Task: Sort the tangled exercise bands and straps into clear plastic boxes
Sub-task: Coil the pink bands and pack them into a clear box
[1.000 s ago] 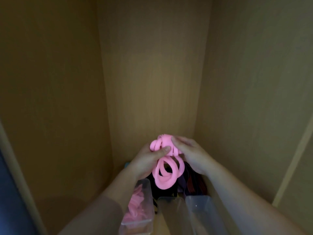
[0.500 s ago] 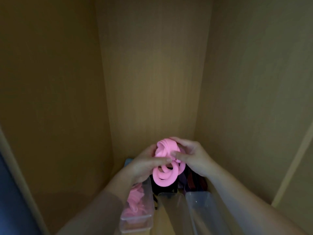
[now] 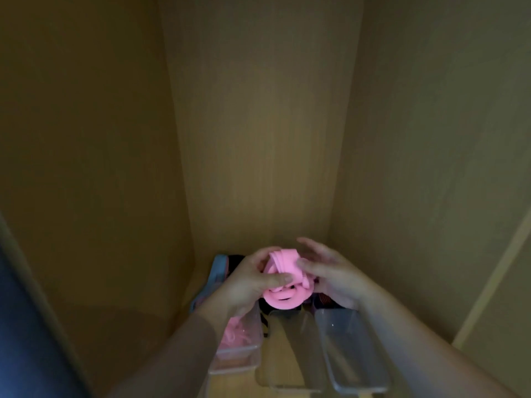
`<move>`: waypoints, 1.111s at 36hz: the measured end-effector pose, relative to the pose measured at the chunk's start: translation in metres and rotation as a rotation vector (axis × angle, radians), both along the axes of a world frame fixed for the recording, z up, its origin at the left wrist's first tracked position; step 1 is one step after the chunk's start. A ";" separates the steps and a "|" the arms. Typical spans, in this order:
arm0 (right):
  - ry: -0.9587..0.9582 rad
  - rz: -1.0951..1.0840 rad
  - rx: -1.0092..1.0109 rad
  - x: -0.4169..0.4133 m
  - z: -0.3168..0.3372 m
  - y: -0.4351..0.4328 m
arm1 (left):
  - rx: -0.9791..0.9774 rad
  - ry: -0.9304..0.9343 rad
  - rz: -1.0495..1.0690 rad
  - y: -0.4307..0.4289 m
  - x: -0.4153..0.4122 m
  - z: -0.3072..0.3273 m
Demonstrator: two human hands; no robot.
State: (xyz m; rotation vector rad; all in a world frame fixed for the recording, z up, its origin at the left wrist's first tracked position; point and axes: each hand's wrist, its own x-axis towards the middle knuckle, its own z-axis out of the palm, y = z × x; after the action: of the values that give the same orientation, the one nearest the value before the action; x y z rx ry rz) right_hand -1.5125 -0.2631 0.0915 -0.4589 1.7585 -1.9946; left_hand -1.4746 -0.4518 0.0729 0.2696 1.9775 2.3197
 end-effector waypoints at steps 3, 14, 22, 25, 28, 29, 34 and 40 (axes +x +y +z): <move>-0.061 0.034 0.122 0.003 -0.008 0.002 | 0.015 0.019 0.034 0.003 0.003 -0.012; -0.122 -0.004 0.286 -0.002 -0.057 0.007 | -0.156 -0.059 0.233 0.024 0.023 -0.083; -0.180 0.109 0.400 -0.014 -0.074 0.012 | -0.382 -0.135 0.341 0.051 0.028 -0.109; -0.173 0.199 0.485 -0.021 -0.074 0.013 | -0.464 -0.159 0.436 0.069 0.033 -0.122; -0.176 0.247 0.536 -0.027 -0.079 0.011 | -0.538 -0.165 0.541 0.081 0.041 -0.127; -0.174 0.257 0.555 -0.028 -0.082 0.009 | -0.554 -0.175 0.556 0.083 0.043 -0.129; -0.164 0.295 0.607 -0.034 -0.101 0.003 | -0.648 -0.240 0.602 0.087 0.043 -0.142; -0.151 0.322 0.650 -0.039 -0.120 0.001 | -0.819 -0.300 0.562 0.090 0.049 -0.144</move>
State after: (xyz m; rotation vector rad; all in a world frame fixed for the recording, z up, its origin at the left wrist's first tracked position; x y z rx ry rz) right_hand -1.5520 -0.2626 -0.0288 -0.3304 1.9546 -1.1237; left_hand -1.4261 -0.3617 -0.0707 -0.7153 2.8228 1.3824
